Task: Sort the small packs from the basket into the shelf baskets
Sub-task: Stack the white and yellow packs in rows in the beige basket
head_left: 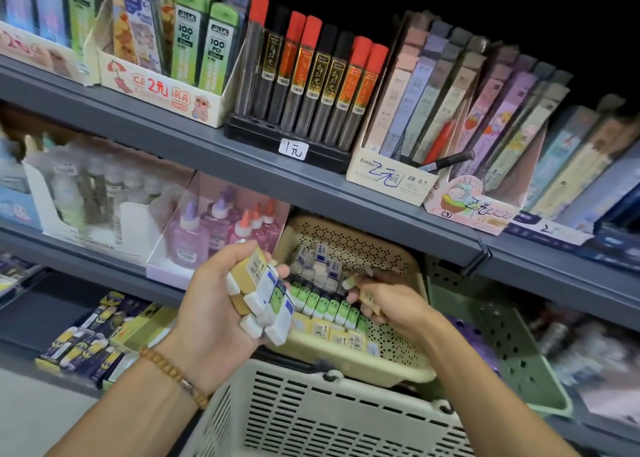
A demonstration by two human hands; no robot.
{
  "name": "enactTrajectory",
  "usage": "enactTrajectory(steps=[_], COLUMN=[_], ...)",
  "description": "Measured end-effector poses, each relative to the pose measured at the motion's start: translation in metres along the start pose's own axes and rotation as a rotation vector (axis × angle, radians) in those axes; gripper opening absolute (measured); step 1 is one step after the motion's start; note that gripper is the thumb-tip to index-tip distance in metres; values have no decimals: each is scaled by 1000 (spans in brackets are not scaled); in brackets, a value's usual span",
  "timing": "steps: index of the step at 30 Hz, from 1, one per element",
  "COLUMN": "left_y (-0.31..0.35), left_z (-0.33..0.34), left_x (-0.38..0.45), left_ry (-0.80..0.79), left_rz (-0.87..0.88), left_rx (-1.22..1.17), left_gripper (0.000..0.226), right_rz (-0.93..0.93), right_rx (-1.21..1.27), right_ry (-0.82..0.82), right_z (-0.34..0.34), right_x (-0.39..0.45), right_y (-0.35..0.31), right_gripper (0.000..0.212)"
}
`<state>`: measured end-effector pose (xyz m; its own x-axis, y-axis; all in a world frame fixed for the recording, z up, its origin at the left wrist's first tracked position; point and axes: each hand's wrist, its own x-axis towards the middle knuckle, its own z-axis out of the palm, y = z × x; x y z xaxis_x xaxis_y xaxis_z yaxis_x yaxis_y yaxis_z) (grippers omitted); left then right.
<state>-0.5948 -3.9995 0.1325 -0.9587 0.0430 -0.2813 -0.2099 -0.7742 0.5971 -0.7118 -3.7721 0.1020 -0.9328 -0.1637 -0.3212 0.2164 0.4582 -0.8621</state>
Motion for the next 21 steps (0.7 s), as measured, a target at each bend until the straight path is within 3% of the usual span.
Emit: enactTrajectory(steps=[3,8,13,17,21], left_y=[-1,-7,-8,-2,3], left_z=[1,3,7,3,0], left_x=[-1,1,2,0,-1], left_ry=[-7,3,21,6,-2], left_rz=[-6,-16,-4,20,42], left_rx=[-3,17,14,4,-16], left_gripper=[21,23,25,23,24], right_rz=[11,26,4,87,251], right_rx=[-23,-82,-264,-669,-556], right_ry=[44,268,238,159,145], right_z=[-4,-18,-18,-12,-1], right_x=[-2,-3,-9,-8,-6], right_y=[5,9,4,3,8], right_gripper=[17,15,16,20,20])
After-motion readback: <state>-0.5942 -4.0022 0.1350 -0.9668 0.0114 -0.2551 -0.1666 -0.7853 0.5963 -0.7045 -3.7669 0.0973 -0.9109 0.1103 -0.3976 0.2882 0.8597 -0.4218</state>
